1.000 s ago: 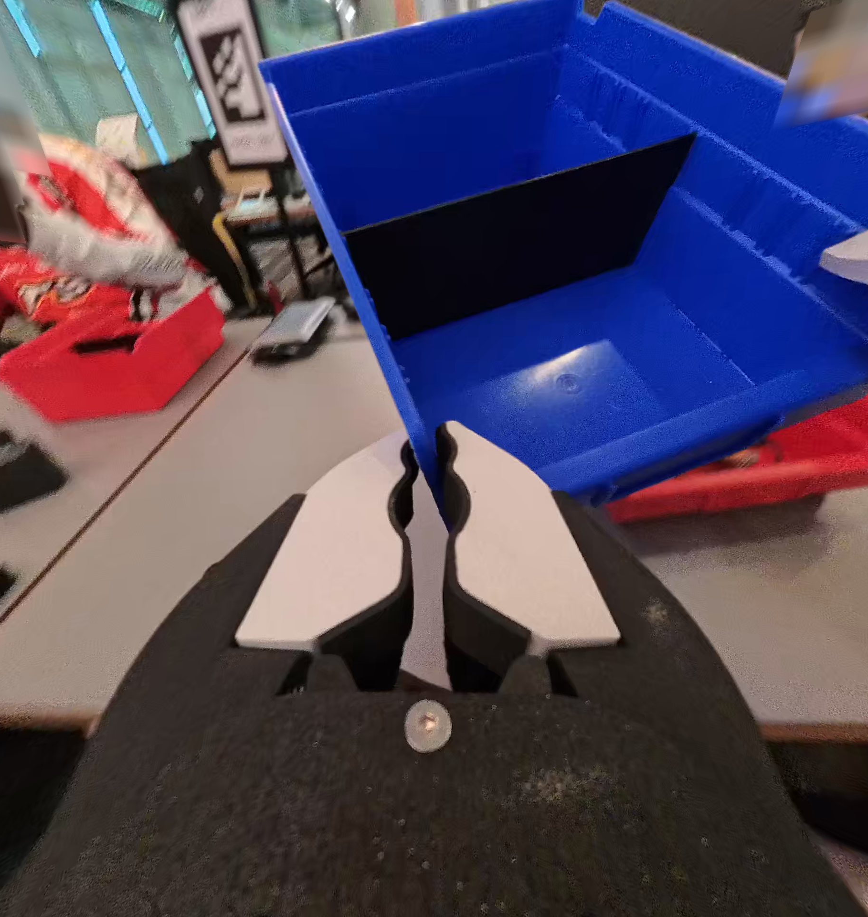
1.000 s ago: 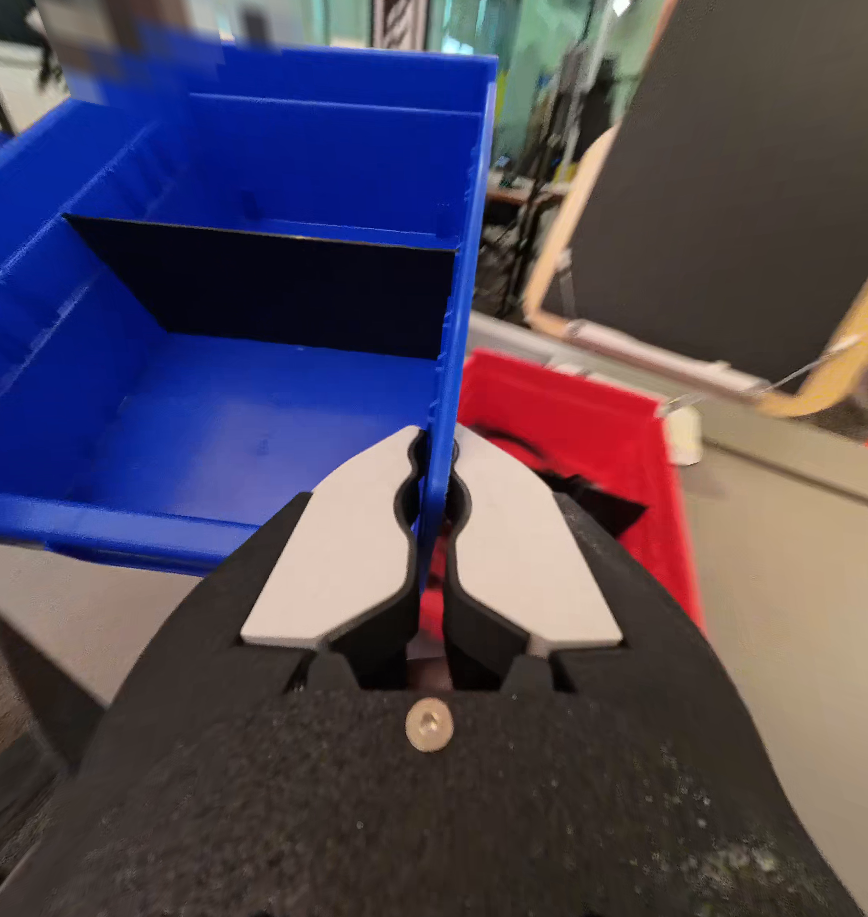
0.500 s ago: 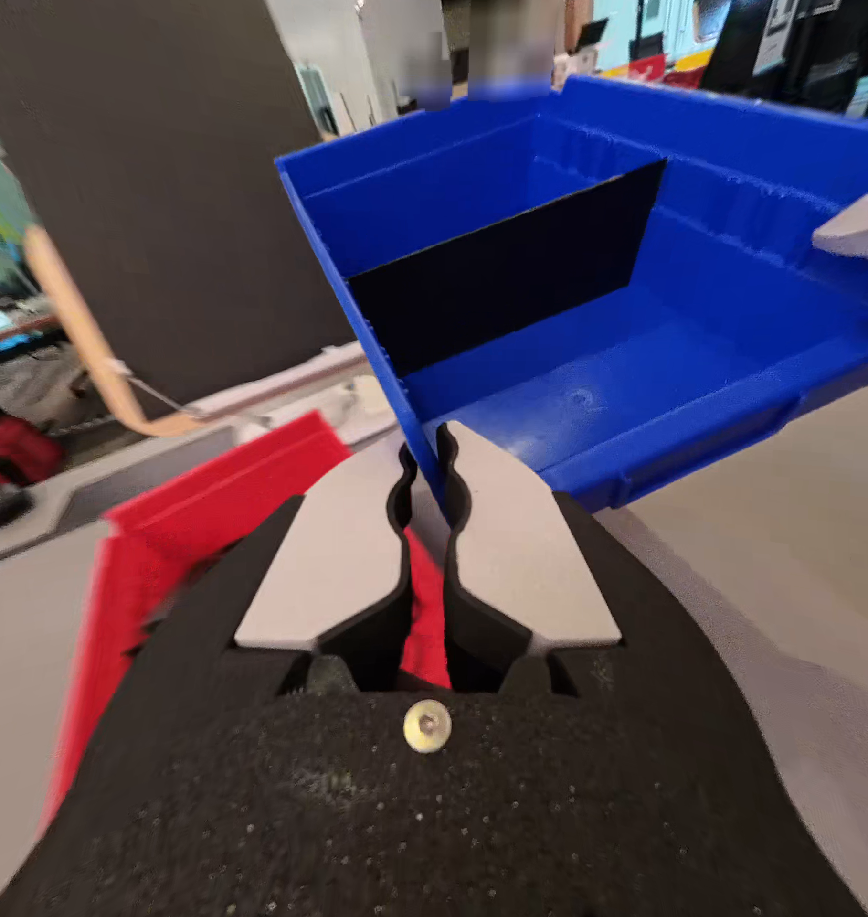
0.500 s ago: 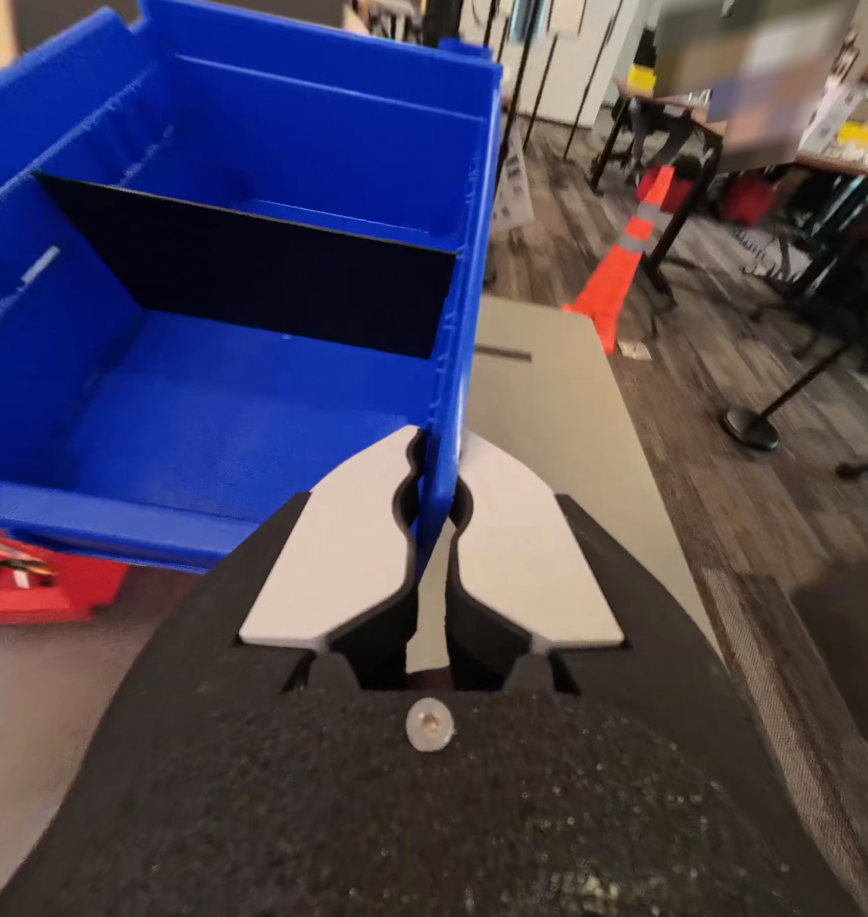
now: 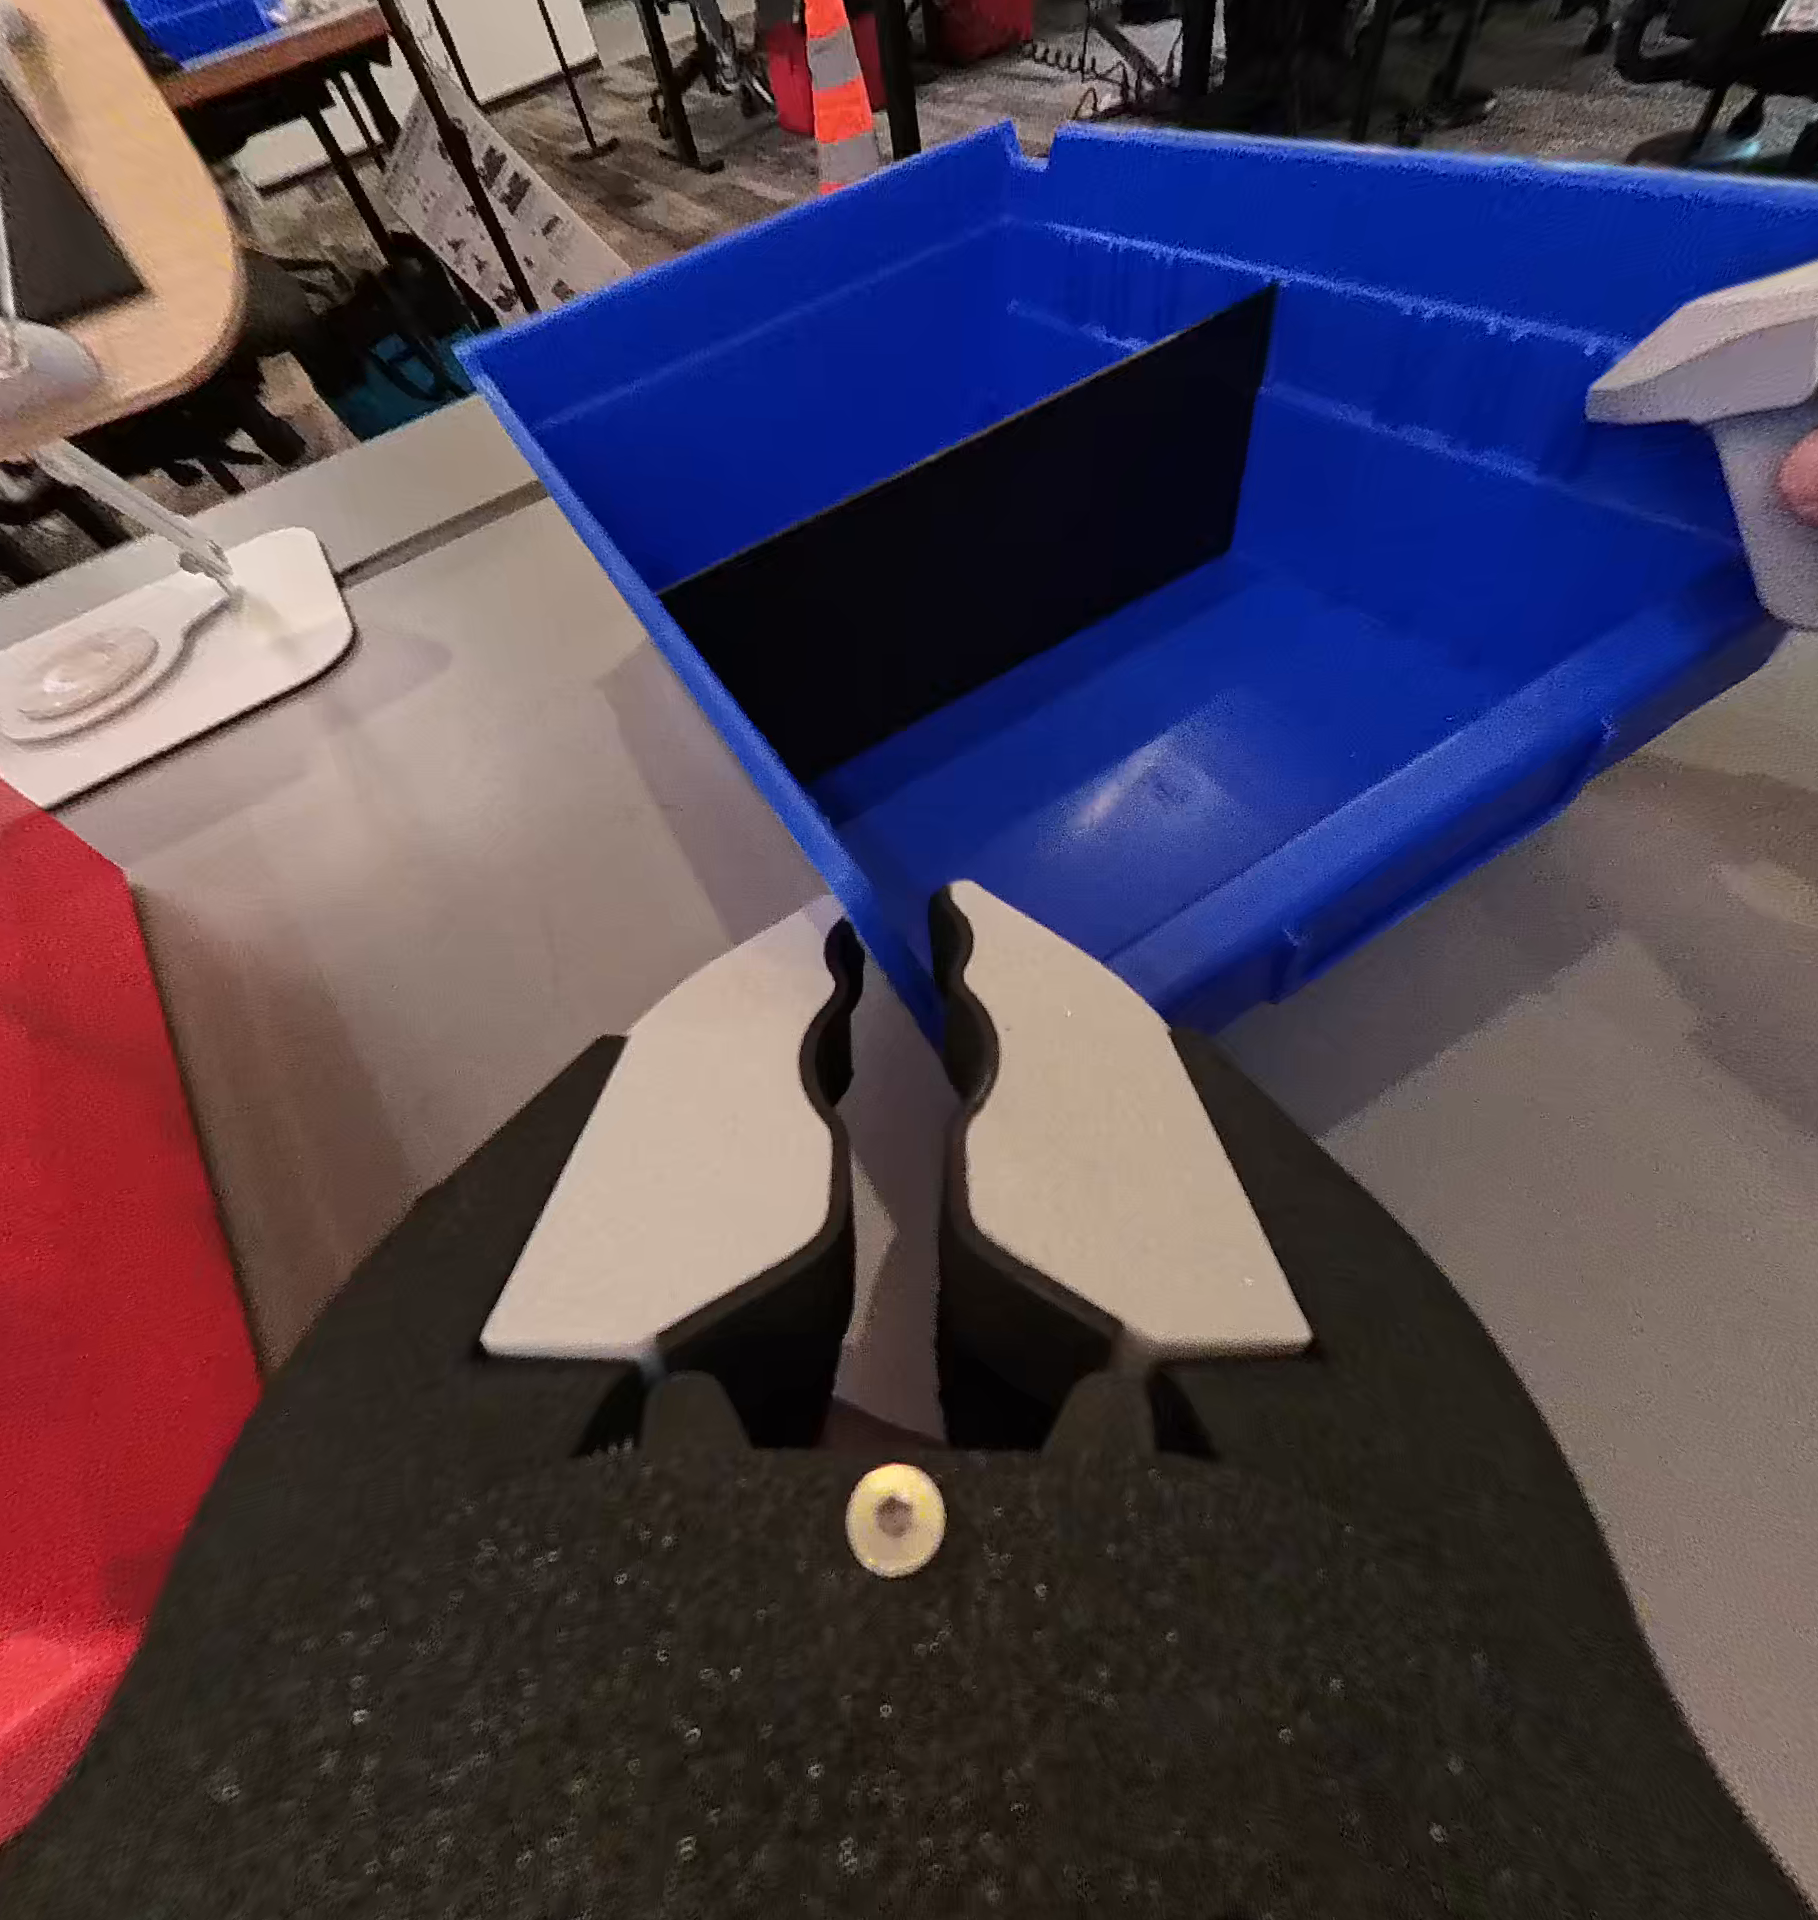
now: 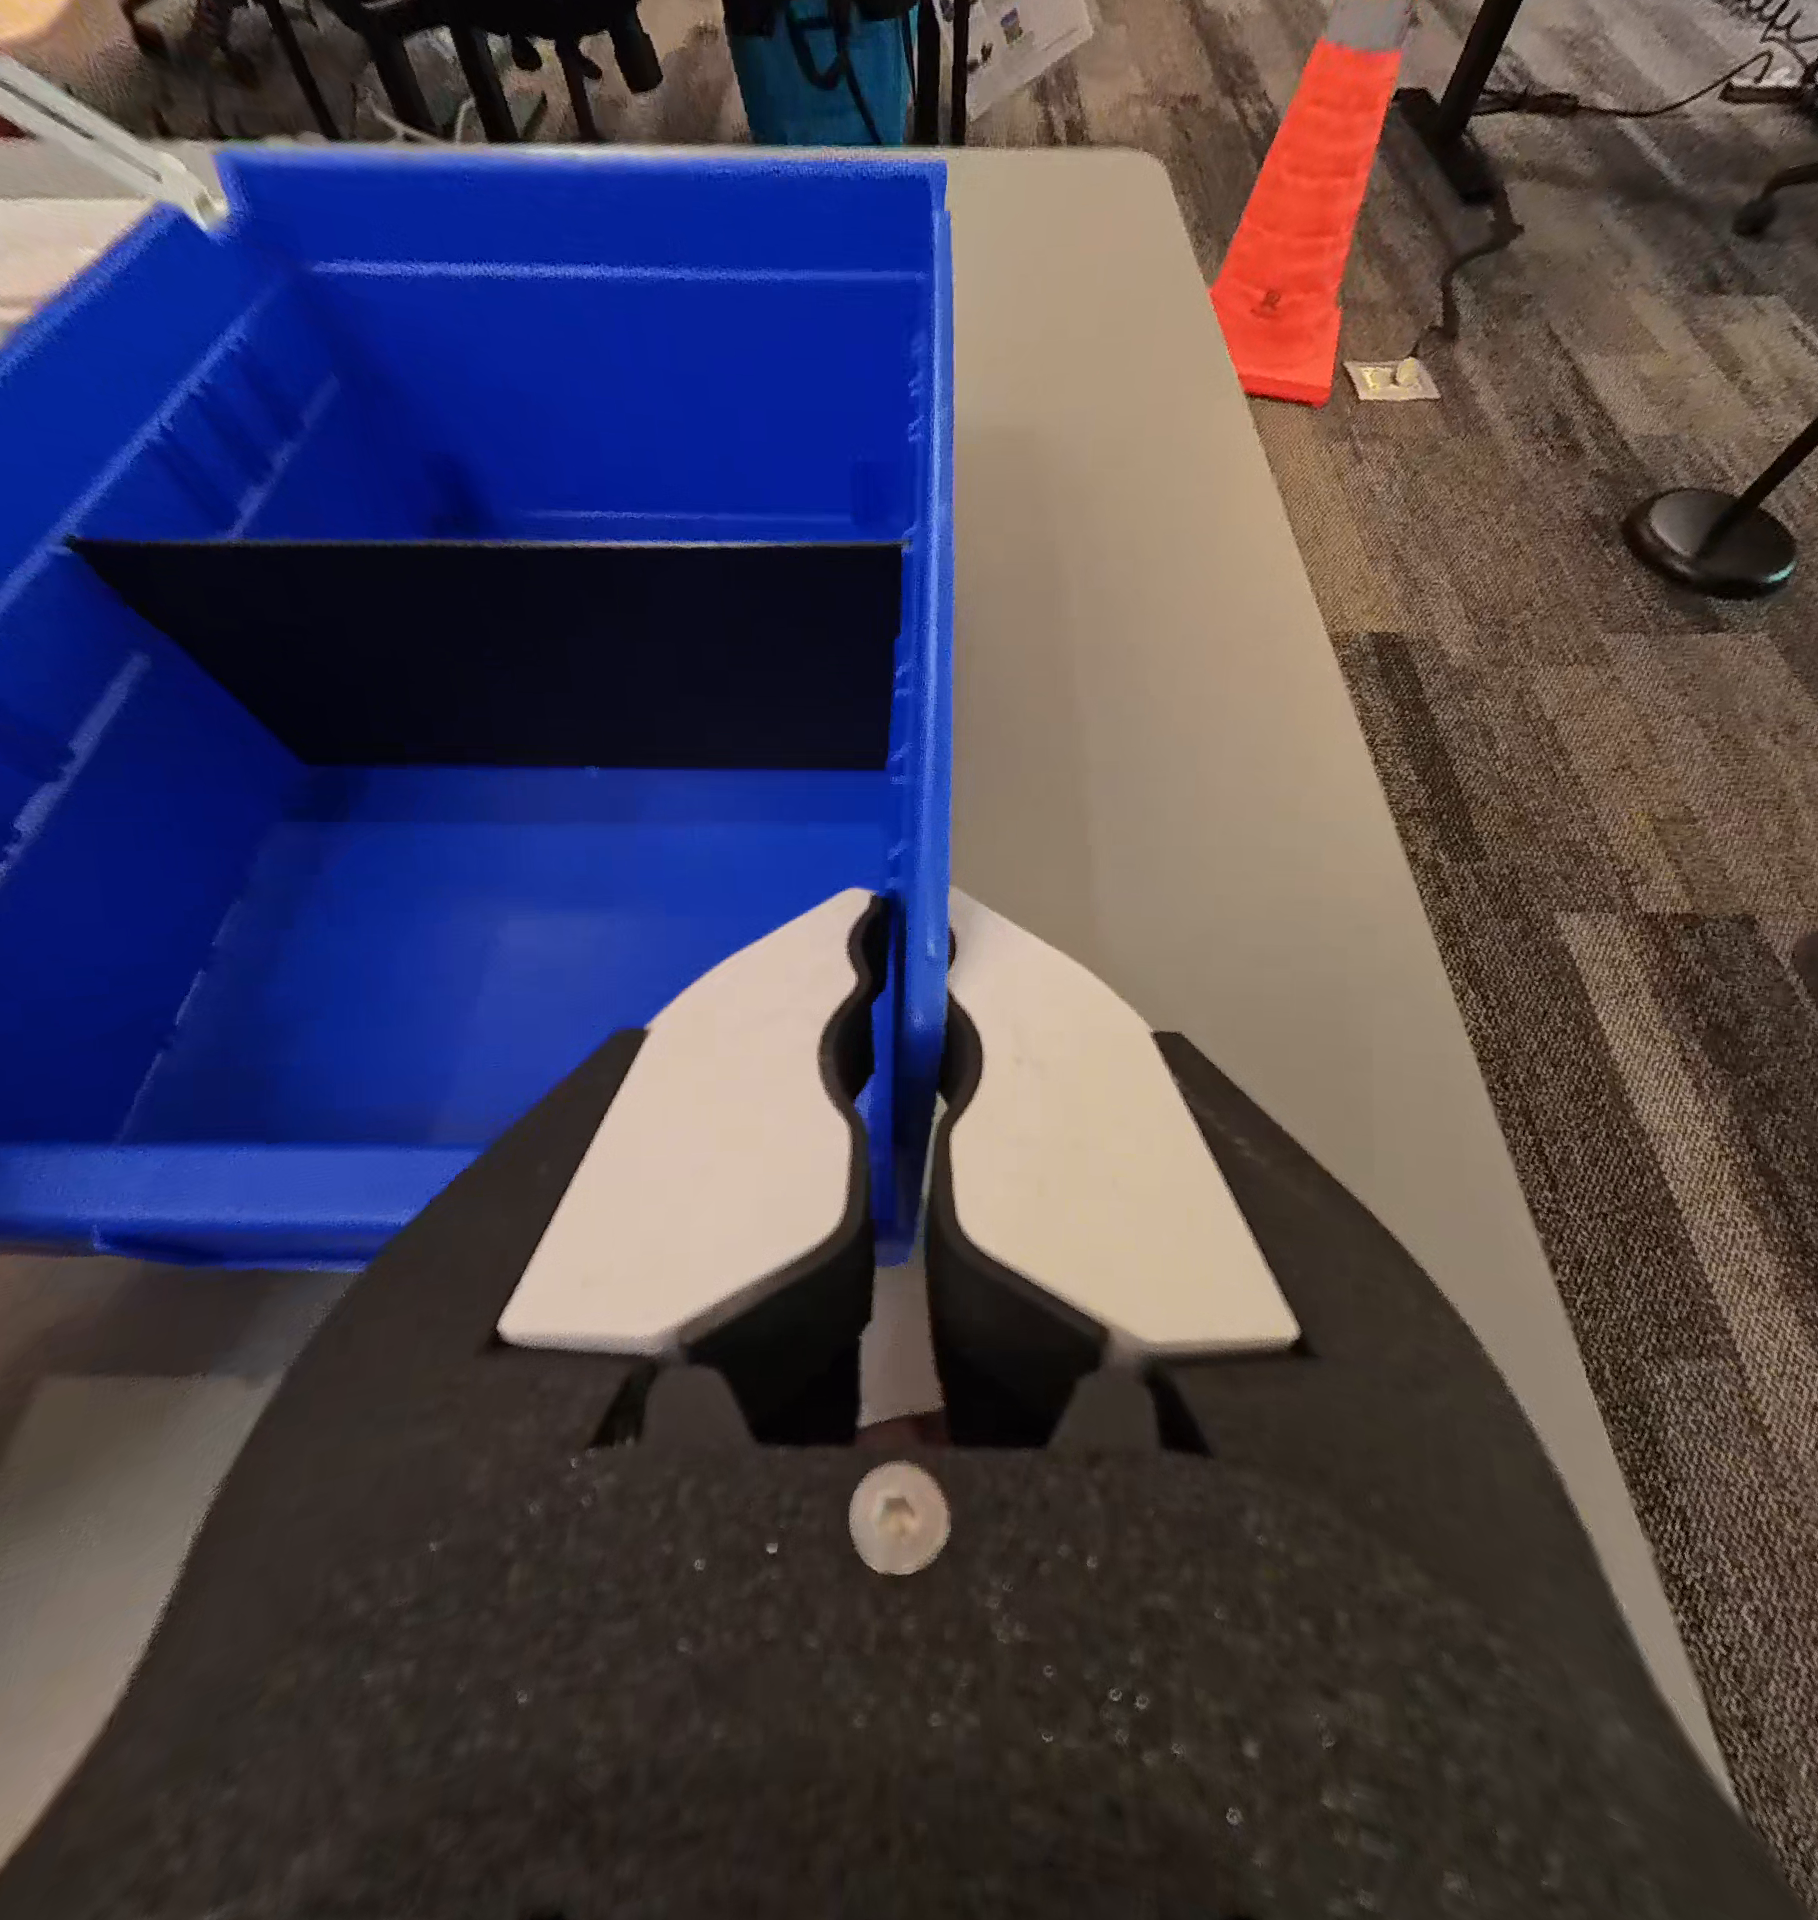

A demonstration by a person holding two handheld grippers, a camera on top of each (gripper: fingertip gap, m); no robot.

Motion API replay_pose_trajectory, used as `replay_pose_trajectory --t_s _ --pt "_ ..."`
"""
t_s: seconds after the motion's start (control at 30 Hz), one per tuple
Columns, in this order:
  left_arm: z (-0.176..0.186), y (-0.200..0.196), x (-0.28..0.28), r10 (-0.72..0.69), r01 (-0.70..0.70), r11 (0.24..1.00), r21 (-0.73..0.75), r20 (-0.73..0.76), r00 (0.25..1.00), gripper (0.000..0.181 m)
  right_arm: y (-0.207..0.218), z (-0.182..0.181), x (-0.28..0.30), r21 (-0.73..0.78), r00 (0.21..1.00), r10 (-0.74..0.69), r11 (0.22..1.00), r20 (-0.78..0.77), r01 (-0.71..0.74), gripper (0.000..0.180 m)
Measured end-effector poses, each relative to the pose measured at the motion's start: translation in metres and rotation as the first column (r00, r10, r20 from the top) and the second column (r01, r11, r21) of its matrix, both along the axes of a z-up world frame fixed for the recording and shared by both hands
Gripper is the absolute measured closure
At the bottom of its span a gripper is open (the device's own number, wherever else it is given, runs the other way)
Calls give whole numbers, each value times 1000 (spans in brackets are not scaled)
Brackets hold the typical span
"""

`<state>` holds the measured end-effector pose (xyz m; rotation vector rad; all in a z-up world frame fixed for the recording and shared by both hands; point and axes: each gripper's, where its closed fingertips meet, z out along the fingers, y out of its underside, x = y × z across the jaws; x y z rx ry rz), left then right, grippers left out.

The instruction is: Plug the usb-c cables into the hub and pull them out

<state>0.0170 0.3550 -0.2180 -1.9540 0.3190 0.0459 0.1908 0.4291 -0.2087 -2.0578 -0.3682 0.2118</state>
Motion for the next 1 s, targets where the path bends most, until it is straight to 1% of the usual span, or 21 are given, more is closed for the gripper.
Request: replay_pose_trajectory --t_s 0.07,0.17,0.2,0.23,0.27,0.3,0.33,0.4,0.43,0.5,0.57,0.67,0.73,0.8,0.83,0.87,0.9,0.93,1.0 --pt "-8 0 1 -12 13 999 -31 24 1000 167 1 -7 0 -20 1000 5 1000 -17 -5 176" --pt "-7 -5 7 -55 56 998 -29 39 998 164 2 -13 5 -52 1000 6 999 -30 -7 177" --pt "-8 -8 11 -82 84 996 -39 50 995 162 3 -14 6 -54 1000 3 999 -21 -4 176" --pt "-7 -10 17 -129 133 990 -54 77 989 157 4 -14 10 -56 1000 -8 998 -3 8 175" --pt "-7 -14 21 -163 172 983 -69 116 980 156 4 -13 13 -52 1000 -19 998 14 19 173" --pt "-4 -19 22 -212 225 971 -76 151 966 159 4 -8 15 -35 999 -29 999 19 30 166" --pt "4 -26 18 -257 270 962 -47 183 949 158 4 3 18 1 999 -41 999 12 41 161" --pt "30 -40 -3 -334 329 943 61 206 920 158 2 38 23 102 998 -62 993 -23 64 158" --pt "42 -47 -20 -345 333 938 95 193 918 157 -2 59 21 156 998 -50 986 -49 57 158" --pt "61 -62 -63 -315 296 947 124 176 933 156 -12 99 5 244 995 6 970 -97 18 158" --pt "78 -77 -114 -248 221 963 150 191 950 156 -27 129 -27 314 987 104 948 -122 -61 157" --pt "90 -104 -200 -74 22 982 187 272 960 156 -54 149 -101 361 951 289 903 -112 -232 156" --pt "88 -126 -252 52 -112 970 216 265 963 156 -77 145 -162 364 892 432 859 -136 -361 156" --pt "85 -147 -293 183 -238 930 282 207 961 156 -101 122 -225 301 804 560 816 -199 -494 151" --pt "83 -154 -303 205 -252 919 302 177 963 156 -112 104 -253 240 771 592 804 -236 -544 144" --pt "76 -155 -304 190 -223 932 287 140 972 154 -120 83 -277 171 755 600 800 -264 -576 136" --pt "63 -155 -307 197 -217 948 232 107 975 147 -125 63 -295 108 767 582 810 -272 -576 125" --pt "48 -153 -313 228 -241 958 157 95 969 140 -125 42 -307 56 798 546 832 -255 -552 121" --pt "18 -150 -312 234 -239 971 20 137 963 134 -120 6 -317 -23 875 457 884 -160 -466 122"
